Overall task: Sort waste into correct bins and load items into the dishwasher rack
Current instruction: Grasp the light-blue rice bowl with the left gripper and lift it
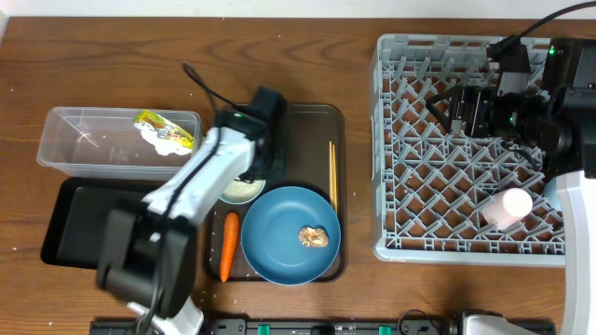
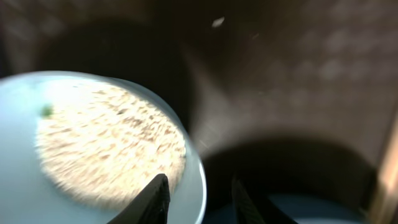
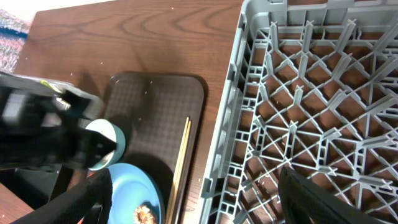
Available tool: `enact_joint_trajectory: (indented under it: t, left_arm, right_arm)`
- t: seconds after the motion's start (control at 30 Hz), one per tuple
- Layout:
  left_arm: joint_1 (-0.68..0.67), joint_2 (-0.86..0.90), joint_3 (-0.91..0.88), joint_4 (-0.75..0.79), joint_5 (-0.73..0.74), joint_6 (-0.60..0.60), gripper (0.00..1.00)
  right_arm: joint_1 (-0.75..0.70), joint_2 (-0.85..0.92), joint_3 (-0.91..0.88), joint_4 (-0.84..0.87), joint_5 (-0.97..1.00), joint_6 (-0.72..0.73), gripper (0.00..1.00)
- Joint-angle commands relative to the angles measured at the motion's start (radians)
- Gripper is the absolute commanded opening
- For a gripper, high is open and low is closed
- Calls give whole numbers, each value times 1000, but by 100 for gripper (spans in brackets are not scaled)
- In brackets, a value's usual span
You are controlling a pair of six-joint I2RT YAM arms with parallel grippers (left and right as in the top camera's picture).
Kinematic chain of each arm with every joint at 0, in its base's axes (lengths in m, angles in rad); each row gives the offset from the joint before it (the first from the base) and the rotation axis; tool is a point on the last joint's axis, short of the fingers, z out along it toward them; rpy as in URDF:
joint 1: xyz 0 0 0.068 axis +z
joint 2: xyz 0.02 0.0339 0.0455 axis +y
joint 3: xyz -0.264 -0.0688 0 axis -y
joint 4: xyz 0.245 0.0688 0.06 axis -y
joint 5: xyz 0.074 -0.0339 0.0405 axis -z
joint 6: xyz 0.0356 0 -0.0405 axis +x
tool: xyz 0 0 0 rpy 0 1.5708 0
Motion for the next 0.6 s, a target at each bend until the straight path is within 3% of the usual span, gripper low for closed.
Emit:
enact_joint_trajectory:
  t: [0.0,0.07,0.27,0.57]
  left_arm:
    - [-8,53,-5,19,-41,-30,34]
    - [-9,75,-5,35,-41,-31,33]
    - [-9,117,-5,38,-74,-44,6]
    - [-9,125,-4,47,-147,-40,6]
  right_arm:
    - [17,-1,0,4,0,6,79]
    - [17,-1,0,7,0,6,79]
    - [17,-1,0,8,0,6,80]
    - [17,-1,0,7,14,6,80]
